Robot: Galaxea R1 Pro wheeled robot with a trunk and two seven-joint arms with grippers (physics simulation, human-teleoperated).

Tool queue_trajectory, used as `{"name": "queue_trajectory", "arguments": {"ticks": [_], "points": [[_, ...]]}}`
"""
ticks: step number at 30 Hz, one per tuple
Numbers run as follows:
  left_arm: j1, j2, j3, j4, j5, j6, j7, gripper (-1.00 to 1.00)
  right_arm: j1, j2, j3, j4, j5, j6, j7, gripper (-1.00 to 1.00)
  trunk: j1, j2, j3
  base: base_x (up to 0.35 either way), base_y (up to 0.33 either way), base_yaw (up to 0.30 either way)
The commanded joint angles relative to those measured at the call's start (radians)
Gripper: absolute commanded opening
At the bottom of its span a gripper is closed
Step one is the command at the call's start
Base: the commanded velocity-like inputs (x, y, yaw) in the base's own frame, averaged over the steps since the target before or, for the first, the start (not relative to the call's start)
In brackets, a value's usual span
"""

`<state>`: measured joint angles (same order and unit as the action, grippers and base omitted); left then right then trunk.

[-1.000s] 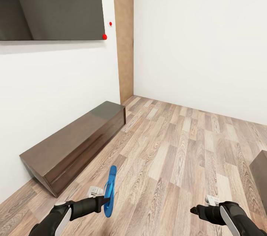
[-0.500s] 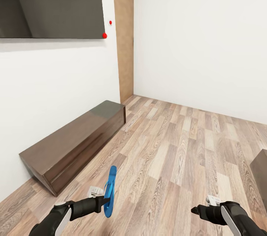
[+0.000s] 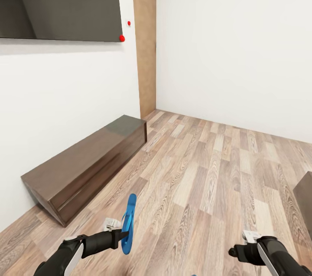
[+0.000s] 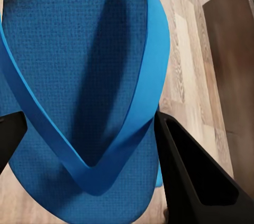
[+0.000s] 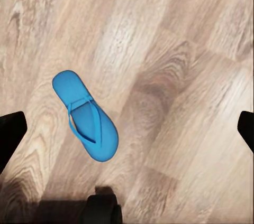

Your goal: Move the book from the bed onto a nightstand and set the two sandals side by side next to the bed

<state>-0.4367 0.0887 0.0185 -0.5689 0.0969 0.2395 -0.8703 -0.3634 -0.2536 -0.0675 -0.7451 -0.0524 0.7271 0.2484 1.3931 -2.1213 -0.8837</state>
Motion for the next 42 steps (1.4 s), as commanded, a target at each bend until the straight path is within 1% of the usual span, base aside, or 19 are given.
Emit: {"name": "queue_trajectory", "arguments": {"ticks": [1, 5, 9, 11, 14, 16, 17, 18, 19, 22, 24, 27, 29, 30, 32, 34, 40, 41, 42], "points": [[-0.001, -0.002, 0.0, 0.0, 0.006, 0.009, -0.003, -1.0, -0.001, 0.001, -0.002, -0.001, 0.025, 0.005, 0.0, 1.0, 0.004, -0.008, -0.004, 0.0, 0.0, 0.0], [-0.001, -0.006, -0.001, -0.004, 0.005, 0.011, -0.004, -1.0, -0.001, 0.002, -0.002, 0.0, 0.05, 0.004, 0.002, 1.0, 0.019, -0.036, -0.017, 0.0, 0.0, 0.0], [-0.004, -0.003, 0.002, -0.014, 0.01, 0.03, -0.005, -1.0, -0.001, 0.002, -0.003, 0.001, 0.055, 0.002, 0.004, 1.0, 0.034, -0.064, -0.029, 0.0, 0.0, 0.0], [-0.009, -0.002, 0.003, -0.037, 0.036, 0.064, -0.005, -1.0, -0.001, 0.0, -0.003, 0.004, 0.052, -0.001, 0.005, 1.0, 0.042, -0.078, -0.035, 0.0, 0.0, 0.0], [-0.014, 0.0, 0.003, -0.086, 0.097, 0.115, -0.005, -1.0, -0.001, -0.005, -0.003, 0.012, 0.044, -0.004, 0.014, 1.0, 0.054, -0.099, -0.045, 0.0, 0.0, 0.0], [-0.015, 0.002, 0.003, -0.097, 0.112, 0.127, -0.005, -1.0, -0.001, -0.006, -0.003, 0.014, 0.042, -0.004, 0.049, 1.0, 0.061, -0.113, -0.051, 0.0, 0.0, 0.0], [-0.015, 0.003, 0.003, -0.103, 0.121, 0.134, -0.006, -1.0, -0.001, -0.007, -0.002, 0.015, 0.041, -0.004, 0.124, 1.0, 0.065, -0.12, -0.054, 0.0, 0.0, 0.0], [-0.016, 0.008, 0.003, -0.108, 0.127, 0.138, -0.007, -1.0, -0.001, -0.007, -0.002, 0.021, 0.048, -0.006, 0.269, 1.0, 0.069, -0.127, -0.057, 0.0, 0.0, 0.0], [-0.016, 0.01, 0.003, -0.109, 0.129, 0.139, -0.008, -1.0, -0.001, -0.007, -0.002, 0.031, 0.05, -0.006, 0.337, 1.0, 0.073, -0.134, -0.061, 0.0, 0.0, 0.0], [-0.016, 0.009, 0.003, -0.109, 0.131, 0.14, -0.007, -1.0, -0.001, -0.007, -0.004, 0.071, 0.054, -0.009, 0.437, 1.0, 0.084, -0.155, -0.07, 0.0, 0.0, 0.0], [-0.016, 0.008, 0.002, -0.108, 0.13, 0.14, -0.006, -1.0, -0.001, -0.007, -0.005, 0.091, 0.058, -0.015, 0.464, 1.0, 0.092, -0.169, -0.076, 0.0, 0.0, 0.0], [-0.016, 0.009, 0.002, -0.108, 0.13, 0.139, -0.006, -1.0, -0.001, -0.006, -0.005, 0.097, 0.081, -0.018, 0.468, 1.0, 0.103, -0.19, -0.086, 0.0, 0.0, 0.0], [-0.016, 0.011, 0.002, -0.109, 0.13, 0.139, -0.007, -1.0, -0.001, -0.005, -0.005, 0.098, 0.121, -0.019, 0.451, 1.0, 0.111, -0.204, -0.092, 0.0, 0.0, 0.0], [-0.016, 0.011, 0.002, -0.108, 0.13, 0.139, -0.007, -1.0, 0.0, -0.005, -0.005, 0.099, 0.132, -0.019, 0.446, 1.0, 0.115, -0.211, -0.095, 0.0, 0.0, 0.0], [-0.016, 0.011, 0.003, -0.108, 0.131, 0.139, -0.007, -1.0, -0.001, -0.004, -0.006, 0.098, 0.177, -0.02, 0.423, 1.0, 0.123, -0.225, -0.101, 0.0, 0.0, 0.0], [-0.016, 0.009, 0.002, -0.108, 0.131, 0.139, -0.007, -1.0, -0.001, -0.004, -0.006, 0.094, 0.204, -0.02, 0.407, 1.0, 0.13, -0.239, -0.108, 0.0, 0.0, 0.0], [-0.016, 0.008, 0.001, -0.108, 0.132, 0.139, -0.007, -1.0, 0.0, -0.004, -0.007, 0.088, 0.222, -0.02, 0.395, 1.0, 0.153, -0.281, -0.126, 0.0, 0.0, 0.0], [-0.016, 0.008, 0.001, -0.108, 0.132, 0.139, -0.007, -1.0, -0.001, -0.003, -0.007, 0.088, 0.223, -0.02, 0.384, 1.0, 0.157, -0.288, -0.129, 0.0, 0.0, 0.0], [-0.016, 0.008, 0.001, -0.108, 0.132, 0.139, -0.006, -1.0, -0.001, -0.001, -0.005, 0.087, 0.226, -0.02, 0.254, 1.0, 0.161, -0.295, -0.133, 0.0, 0.0, 0.0]]}}
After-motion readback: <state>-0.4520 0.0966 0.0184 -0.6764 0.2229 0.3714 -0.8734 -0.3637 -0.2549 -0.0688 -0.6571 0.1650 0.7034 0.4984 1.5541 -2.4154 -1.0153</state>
